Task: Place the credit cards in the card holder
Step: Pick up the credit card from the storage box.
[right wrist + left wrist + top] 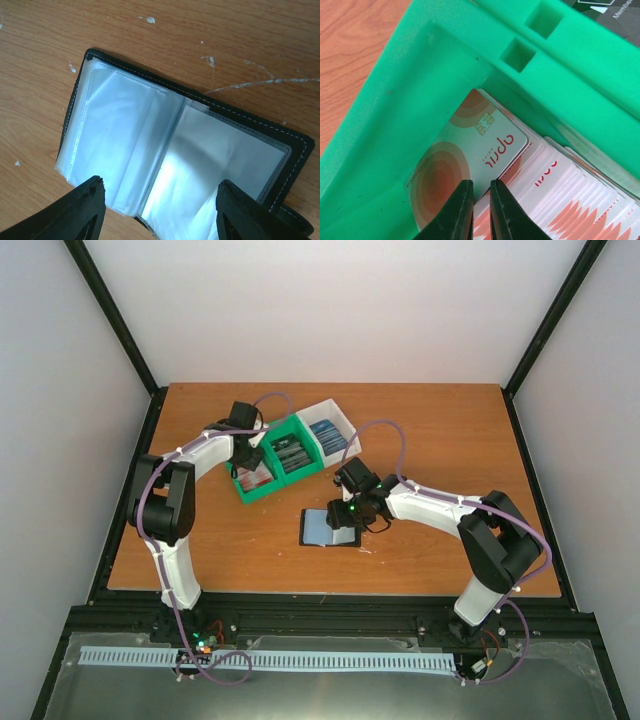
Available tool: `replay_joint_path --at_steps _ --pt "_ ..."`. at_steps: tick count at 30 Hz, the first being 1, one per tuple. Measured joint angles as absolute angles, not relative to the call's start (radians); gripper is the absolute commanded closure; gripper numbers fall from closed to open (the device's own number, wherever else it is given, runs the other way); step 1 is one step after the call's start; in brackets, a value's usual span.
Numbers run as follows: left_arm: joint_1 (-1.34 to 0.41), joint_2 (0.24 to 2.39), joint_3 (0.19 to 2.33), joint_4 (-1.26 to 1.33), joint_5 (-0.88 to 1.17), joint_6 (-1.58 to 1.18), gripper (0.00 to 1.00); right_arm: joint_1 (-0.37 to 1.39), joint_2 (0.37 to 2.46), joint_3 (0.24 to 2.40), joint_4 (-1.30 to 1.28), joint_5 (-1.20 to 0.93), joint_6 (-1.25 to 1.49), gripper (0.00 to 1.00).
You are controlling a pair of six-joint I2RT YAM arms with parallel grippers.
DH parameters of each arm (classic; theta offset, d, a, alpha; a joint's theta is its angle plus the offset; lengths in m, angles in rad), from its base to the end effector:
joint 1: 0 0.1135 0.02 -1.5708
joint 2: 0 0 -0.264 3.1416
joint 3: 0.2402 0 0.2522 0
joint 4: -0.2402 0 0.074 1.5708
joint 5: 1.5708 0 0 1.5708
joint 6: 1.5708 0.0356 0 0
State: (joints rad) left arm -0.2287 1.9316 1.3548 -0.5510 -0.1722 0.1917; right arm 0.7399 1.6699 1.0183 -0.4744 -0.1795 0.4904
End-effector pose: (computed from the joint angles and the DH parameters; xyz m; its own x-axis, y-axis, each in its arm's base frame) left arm 0.3890 -0.0843 0.1787 -0.8349 0.3871 -0.3913 0.3167 0.9193 0.2336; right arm 0.2351 0.2233 0.1769 -0.9273 -0.2190 -0.3037 -0.3212 0.8820 0.3448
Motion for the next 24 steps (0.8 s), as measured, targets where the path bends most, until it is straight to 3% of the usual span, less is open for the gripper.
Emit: replay_joint_path --at_steps 24 --pt "-0.227 1.932 1.325 -0.415 -0.297 0.219 0.83 0.74 1.68 1.029 -0.474 -0.18 0.49 0.39"
